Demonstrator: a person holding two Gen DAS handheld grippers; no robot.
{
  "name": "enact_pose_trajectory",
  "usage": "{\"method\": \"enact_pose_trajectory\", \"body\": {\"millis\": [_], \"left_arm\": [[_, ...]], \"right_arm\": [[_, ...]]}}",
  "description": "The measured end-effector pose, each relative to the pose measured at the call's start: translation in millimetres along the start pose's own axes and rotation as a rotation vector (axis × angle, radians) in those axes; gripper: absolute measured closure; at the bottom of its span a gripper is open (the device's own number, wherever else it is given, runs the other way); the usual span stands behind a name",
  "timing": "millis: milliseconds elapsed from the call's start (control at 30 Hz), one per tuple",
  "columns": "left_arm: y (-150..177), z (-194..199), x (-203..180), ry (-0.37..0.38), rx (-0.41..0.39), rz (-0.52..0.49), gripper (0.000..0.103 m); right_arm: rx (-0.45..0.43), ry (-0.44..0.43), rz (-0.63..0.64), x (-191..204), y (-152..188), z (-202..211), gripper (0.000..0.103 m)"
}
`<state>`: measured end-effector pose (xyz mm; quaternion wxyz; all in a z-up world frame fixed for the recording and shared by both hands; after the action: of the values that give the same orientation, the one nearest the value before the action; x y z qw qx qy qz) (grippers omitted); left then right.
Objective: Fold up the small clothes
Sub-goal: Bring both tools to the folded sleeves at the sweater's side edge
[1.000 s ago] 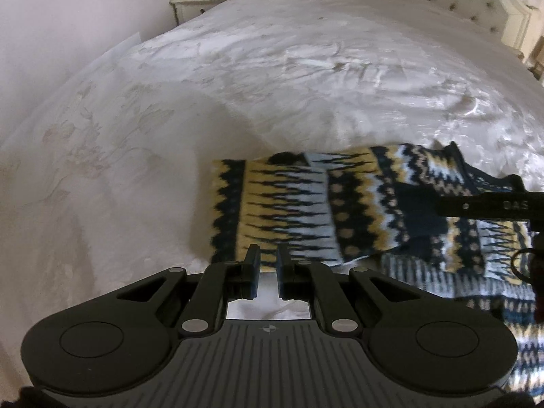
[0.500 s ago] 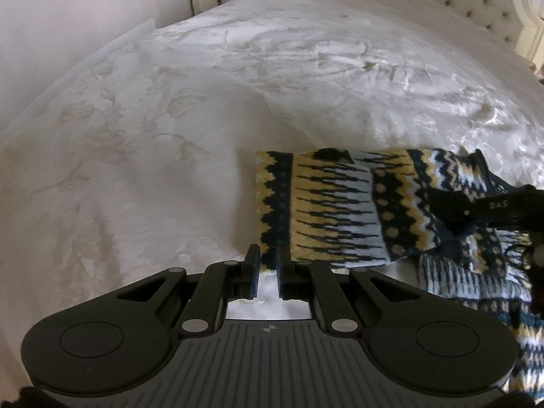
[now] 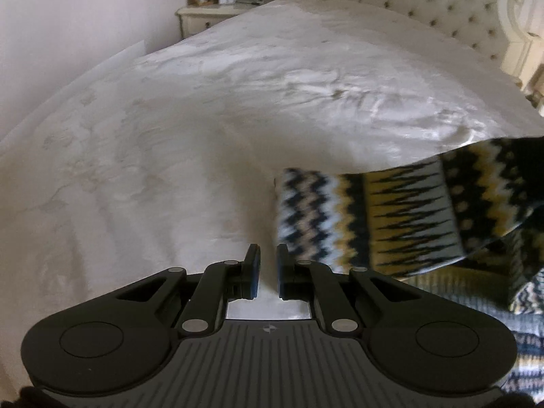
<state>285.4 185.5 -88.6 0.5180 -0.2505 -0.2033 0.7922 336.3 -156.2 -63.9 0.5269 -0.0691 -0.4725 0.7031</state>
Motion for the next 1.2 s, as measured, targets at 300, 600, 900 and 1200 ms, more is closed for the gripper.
{"method": "enact_pose_trajectory", "body": {"millis": [300, 600, 900, 1200], "left_arm": [[14.7, 13.3, -21.5, 0.011, -0.002, -0.020, 0.093], [16.6, 11.1, 16.3, -0.037, 0.028, 0.036, 0.093], [7.8, -7.7, 39.1, -0.009, 0.073, 0.022, 0.093], [-2.8, -28.5, 41.8, 0.065, 0.116, 0.034, 0.093]], "right_arm": [[0.065, -0.006, 0.039, 16.8, 15.4, -25.3, 0.088], [0.152, -0.074, 0.077, 64.9, 24.8, -93.3, 0.078], [0.163, 0.071, 0.223, 85.9, 40.2, -103.7, 0.045], [0.160, 0.063, 0.332, 132.5, 33.1, -138.8, 0.043]]}}
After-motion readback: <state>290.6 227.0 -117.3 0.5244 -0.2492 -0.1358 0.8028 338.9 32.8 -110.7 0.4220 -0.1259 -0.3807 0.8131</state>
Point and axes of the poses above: each gripper's, at about its wrist camera, not at the fingertips, and z roughly against the way its jaws point, x to its left, y to its underside, the point moved 2 cm from there along -z, roughly the way its jaws point, and after that the axes turned 13 degrees about z, right-handed, at the moved point
